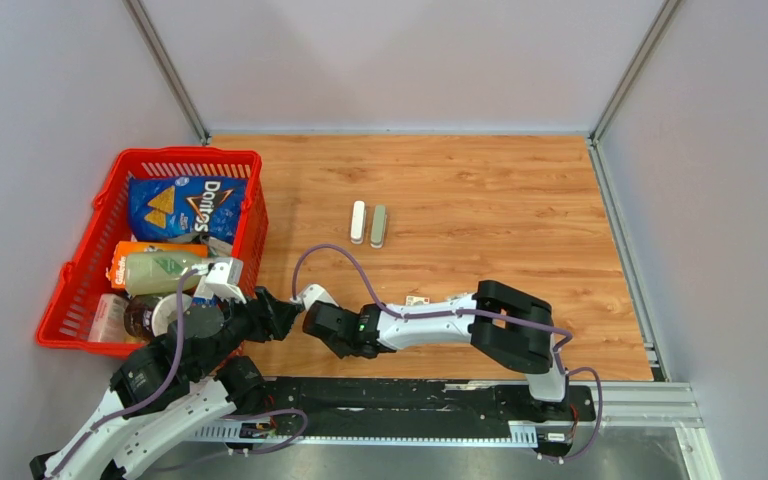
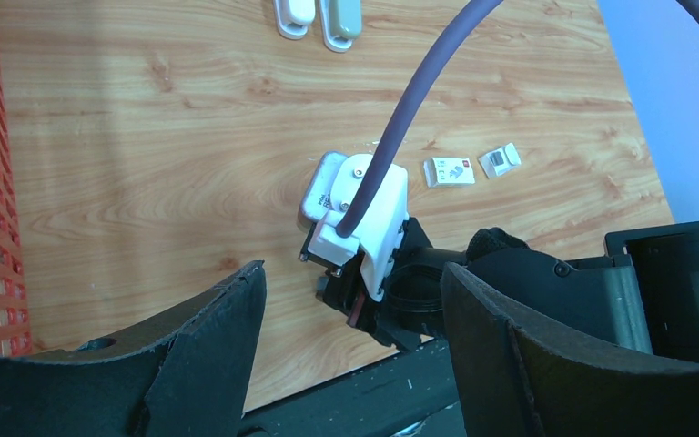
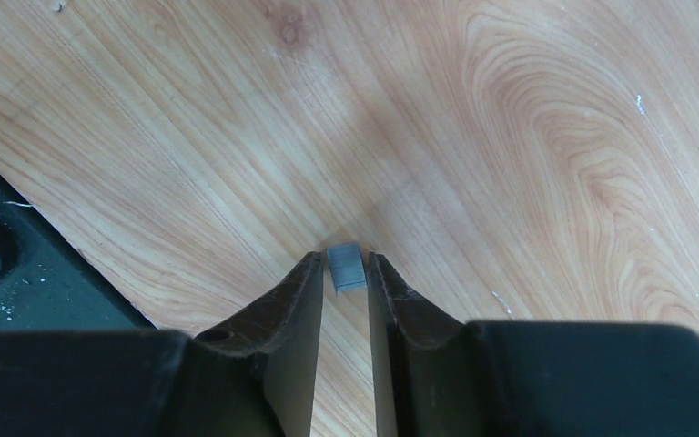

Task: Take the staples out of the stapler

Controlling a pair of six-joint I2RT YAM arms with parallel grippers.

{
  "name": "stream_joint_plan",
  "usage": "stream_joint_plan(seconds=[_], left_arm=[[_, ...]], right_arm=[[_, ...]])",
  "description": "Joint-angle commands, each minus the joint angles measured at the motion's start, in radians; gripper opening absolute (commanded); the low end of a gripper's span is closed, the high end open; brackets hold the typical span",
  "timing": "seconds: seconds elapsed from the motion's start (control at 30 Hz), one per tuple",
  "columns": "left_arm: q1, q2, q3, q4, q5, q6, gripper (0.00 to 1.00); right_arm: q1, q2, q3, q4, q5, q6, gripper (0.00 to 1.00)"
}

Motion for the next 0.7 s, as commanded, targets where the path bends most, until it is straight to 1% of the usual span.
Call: stream_joint_plan(seconds=[0.0, 0.13, 0.37, 0.53, 0.67], left_arm=[[-0.003, 0.004, 0.018, 0.014, -0.004, 0.022, 0.78], [-0.004, 0.004, 0.020, 0.011, -0.005, 0.022, 0.78], [-0.003, 0.005, 0.017, 0.011, -0.004, 0.019, 0.78], [-0.004, 0.005, 0.017, 0.011, -0.004, 0.019, 0.78], [-0.004, 0.005, 0.017, 0.013, -0.004, 0.019, 0.78]], right_arm=[[0.011, 0.018, 0.022, -0.030, 0.051, -0.016, 0.26], [0.011, 0.013, 0.010, -0.030, 0.070, -0.007, 0.21], [0.011, -0.043, -0.016, -0.047, 0.123, 0.030, 0.15], [-0.008, -0.112, -0.027, -0.115, 0.173, 0.074, 0.14], [-0.049, -0.216, -0.095, -0.133, 0.177, 0.108, 0.13]])
